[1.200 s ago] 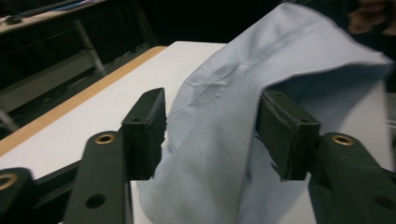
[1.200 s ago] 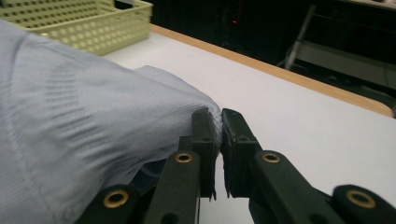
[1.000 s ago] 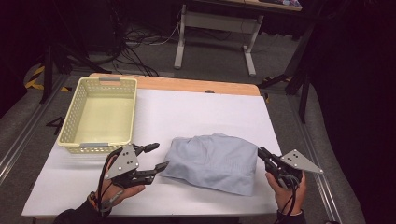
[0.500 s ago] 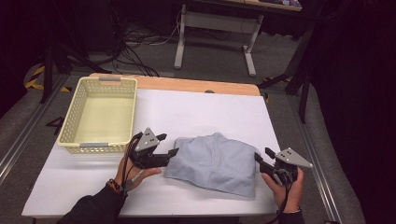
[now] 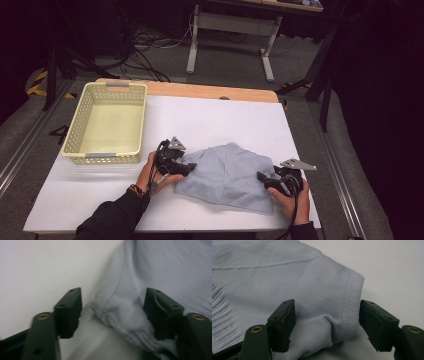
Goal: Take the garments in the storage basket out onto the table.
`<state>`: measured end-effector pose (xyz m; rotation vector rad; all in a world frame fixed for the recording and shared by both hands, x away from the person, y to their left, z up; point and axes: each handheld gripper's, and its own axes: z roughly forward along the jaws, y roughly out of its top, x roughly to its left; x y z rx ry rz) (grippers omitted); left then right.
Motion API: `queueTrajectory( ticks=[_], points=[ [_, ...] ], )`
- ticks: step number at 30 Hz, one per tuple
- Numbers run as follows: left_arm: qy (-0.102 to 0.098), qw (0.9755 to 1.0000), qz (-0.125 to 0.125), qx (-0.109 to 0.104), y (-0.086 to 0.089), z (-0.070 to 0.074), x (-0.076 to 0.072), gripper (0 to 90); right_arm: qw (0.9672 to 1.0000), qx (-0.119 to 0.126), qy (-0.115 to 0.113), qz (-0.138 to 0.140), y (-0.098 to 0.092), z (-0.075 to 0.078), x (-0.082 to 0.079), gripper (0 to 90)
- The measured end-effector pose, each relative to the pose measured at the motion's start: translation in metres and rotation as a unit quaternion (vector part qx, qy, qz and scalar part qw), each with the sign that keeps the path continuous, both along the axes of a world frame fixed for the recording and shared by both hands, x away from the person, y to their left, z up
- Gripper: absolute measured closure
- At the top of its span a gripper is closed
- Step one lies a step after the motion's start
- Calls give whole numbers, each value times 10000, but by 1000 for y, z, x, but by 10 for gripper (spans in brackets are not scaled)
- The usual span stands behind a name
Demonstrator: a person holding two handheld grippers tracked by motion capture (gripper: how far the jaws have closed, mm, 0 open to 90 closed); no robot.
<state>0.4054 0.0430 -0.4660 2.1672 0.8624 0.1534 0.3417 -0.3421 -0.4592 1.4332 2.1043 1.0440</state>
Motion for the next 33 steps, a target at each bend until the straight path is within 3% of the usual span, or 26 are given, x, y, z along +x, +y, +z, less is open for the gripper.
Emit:
queueTrajectory(
  ticks=[2,3,5,7,8,9,10,11,13,14,15,16,19,20,23,24,25,26,30,33],
  points=[
    [-82,9997,-233,-14,2,-3,-8,434,9998,156,86,-26,-3,-2,1,300],
    [-82,9997,-233,-14,2,-3,-8,496,9997,199,114,2,-3,-2,0,342],
    [-124,9991,-401,-64,6,0,-11,701,9992,287,163,241,1,-1,-1,446],
    [-219,9990,-378,-97,7,3,-14,741,9992,244,157,284,3,-1,-2,485],
    [-355,9987,-366,-90,8,6,-17,769,9991,196,91,371,6,1,-4,592],
    [-618,9975,-307,-119,11,15,-22,788,9987,87,-78,490,7,6,-6,696],
    [-618,9975,-307,-119,11,15,-22,789,9987,87,-78,490,7,6,-6,696],
    [-873,9956,-171,-287,19,29,-29,790,9986,125,-228,458,5,12,-9,732],
    [-1158,9917,-102,-541,29,47,-38,789,9980,186,-396,462,3,18,-11,742],
    [-1158,9917,-102,-541,29,47,-38,788,9980,186,-396,462,3,18,-11,742],
    [-1284,9900,-70,-582,33,55,-42,786,9969,251,-615,432,3,26,-16,744],
    [-1422,9871,-63,-740,40,68,-49,784,9964,251,-674,438,4,28,-17,742],
    [-1539,9845,-51,-841,46,79,-55,779,9956,254,-808,401,6,33,-21,724],
    [-1632,9833,4,-808,49,82,-59,765,9944,298,-934,403,10,36,-22,702],
    [-1677,9836,184,-631,52,82,-58,706,9937,231,-1039,351,13,38,-22,640],
    [-1716,9831,304,-555,54,81,-58,661,9936,130,-1109,177,16,38,-22,563],
    [-1770,9821,388,-518,55,80,-58,615,9931,86,-1158,143,16,38,-21,544],
    [-1858,9802,534,-435,57,81,-59,510,9931,12,-1153,212,16,37,-21,509],
    [-1937,9789,448,-466,61,80,-61,442,9932,-70,-1125,272,17,34,-21,473],
    [-2028,9783,354,-216,59,75,-64,391,9933,-126,-1108,316,18,32,-21,439]
  ],
)
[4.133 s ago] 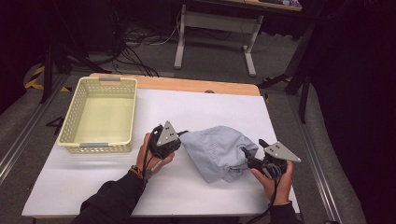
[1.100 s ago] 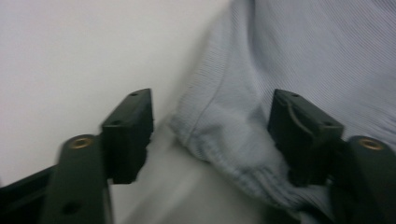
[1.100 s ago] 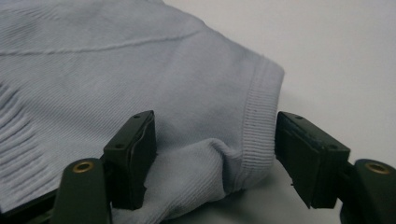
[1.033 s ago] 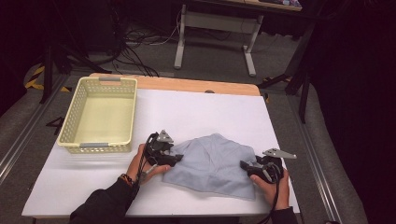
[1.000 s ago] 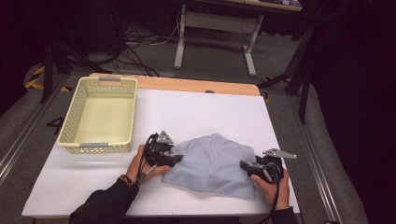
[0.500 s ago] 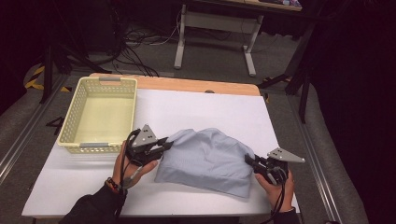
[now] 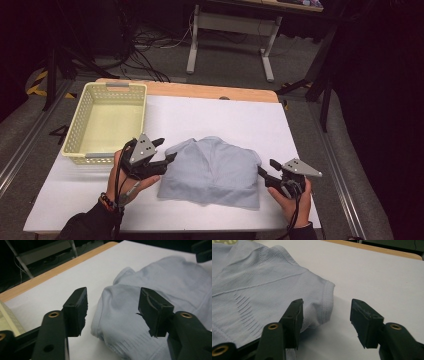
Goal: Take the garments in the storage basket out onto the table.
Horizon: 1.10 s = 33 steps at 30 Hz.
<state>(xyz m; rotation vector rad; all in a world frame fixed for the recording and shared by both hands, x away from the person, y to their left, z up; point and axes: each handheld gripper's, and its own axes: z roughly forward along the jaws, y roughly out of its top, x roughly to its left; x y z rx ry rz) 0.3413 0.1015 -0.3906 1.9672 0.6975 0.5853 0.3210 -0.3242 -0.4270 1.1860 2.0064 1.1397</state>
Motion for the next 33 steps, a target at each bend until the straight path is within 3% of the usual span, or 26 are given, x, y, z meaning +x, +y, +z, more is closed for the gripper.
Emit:
queueTrajectory(
  ticks=[2,6,10,11,13,14,17,18,19,20,21,22,23,27,33],
  points=[
    [-50,9999,-72,74,-1,-3,-3,329,10000,-4,-21,44,3,0,-1,405],
    [-173,9995,-252,111,0,-7,-9,300,9998,-47,-119,117,7,4,-5,391],
    [-139,9986,-495,103,3,-15,-17,274,9986,-114,-207,465,17,4,-13,365],
    [-109,9984,-540,137,3,-17,-19,274,9986,-114,-207,465,17,4,-13,365],
    [-31,9968,-654,468,1,-30,-25,264,9972,-226,-260,660,21,1,-15,362],
    [-31,9968,-654,468,1,-30,-25,255,9972,-226,-260,660,21,1,-15,362],
    [213,9951,-776,571,2,-42,-28,254,9955,-361,5,876,24,-8,-13,397],
    [338,9937,-821,686,2,-48,-30,269,9953,-416,40,870,24,-10,-13,397],
    [338,9937,-821,686,2,-48,-30,293,9953,-416,40,870,24,-10,-13,397],
    [438,9925,-858,751,2,-53,-31,293,9952,-436,104,867,23,-12,-12,394],
    [641,9891,-946,933,1,-61,-32,420,9956,-309,245,853,22,-17,-10,389],
    [641,9891,-946,933,1,-61,-32,449,9956,-309,245,853,22,-17,-10,389],
    [764,9866,-945,1085,0,-67,-31,449,9955,-297,290,850,21,-19,-9,389],
    [1114,9821,-1066,1084,0,-77,-29,554,9947,-325,465,861,23,-27,-1,384],
    [1227,9822,-1164,814,1,-82,-26,575,9945,-408,521,817,25,-33,11,353]
  ],
)
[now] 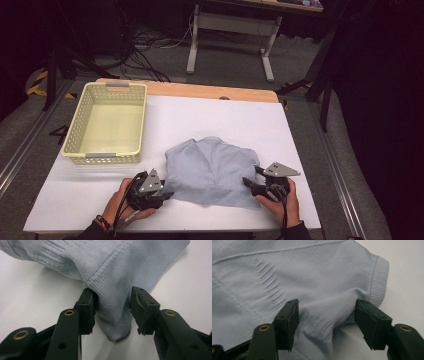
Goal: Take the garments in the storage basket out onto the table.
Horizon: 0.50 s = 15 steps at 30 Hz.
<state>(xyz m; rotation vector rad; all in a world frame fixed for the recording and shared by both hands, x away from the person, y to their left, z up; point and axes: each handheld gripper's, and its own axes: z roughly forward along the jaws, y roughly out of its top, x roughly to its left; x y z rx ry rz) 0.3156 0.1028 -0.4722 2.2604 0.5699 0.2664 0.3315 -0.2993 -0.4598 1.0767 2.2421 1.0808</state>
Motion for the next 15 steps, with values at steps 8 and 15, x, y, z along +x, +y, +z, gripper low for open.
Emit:
queueTrajectory(
  ticks=[8,15],
  points=[
    [84,9998,-85,-137,2,-1,8,775,10000,-47,65,45,1,-3,5,371],
    [15,9997,-201,-98,1,-2,8,840,10000,29,9,67,-1,-3,3,390]
  ],
)
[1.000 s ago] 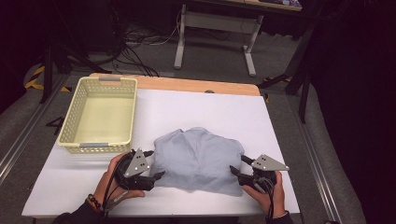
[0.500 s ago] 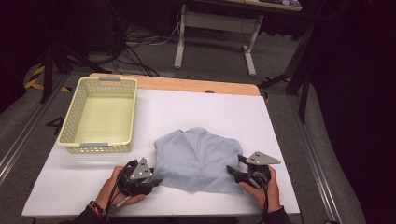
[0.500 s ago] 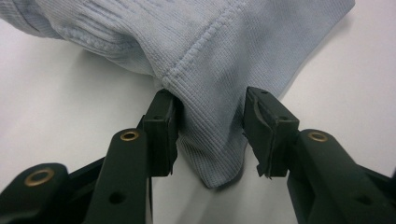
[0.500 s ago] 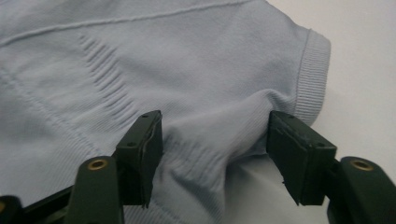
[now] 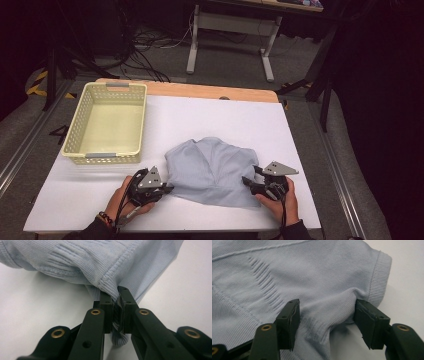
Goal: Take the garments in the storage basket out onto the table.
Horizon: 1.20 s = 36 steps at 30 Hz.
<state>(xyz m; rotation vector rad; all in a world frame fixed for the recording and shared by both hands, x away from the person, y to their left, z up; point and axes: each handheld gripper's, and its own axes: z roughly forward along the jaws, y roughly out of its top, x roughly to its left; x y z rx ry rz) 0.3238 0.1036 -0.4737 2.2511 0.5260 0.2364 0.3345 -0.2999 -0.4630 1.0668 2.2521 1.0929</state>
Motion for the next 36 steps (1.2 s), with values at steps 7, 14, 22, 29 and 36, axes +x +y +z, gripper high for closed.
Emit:
queueTrajectory(
  ticks=[7,14,22,29,36],
  points=[
    [-24,10000,-24,4,0,0,0,846,9999,-7,-104,9,0,0,-4,386],
    [0,9998,-177,-20,1,0,3,847,9998,-20,-212,14,0,-1,-8,381],
    [2,9998,-198,-48,2,0,3,848,9998,2,-186,60,0,-2,-7,361],
    [-337,9990,-277,33,4,1,-6,851,9997,15,-202,132,0,-2,-7,351],
    [-437,9985,-336,6,13,11,-19,854,9994,-35,-214,258,4,-1,-12,353]
  ],
)
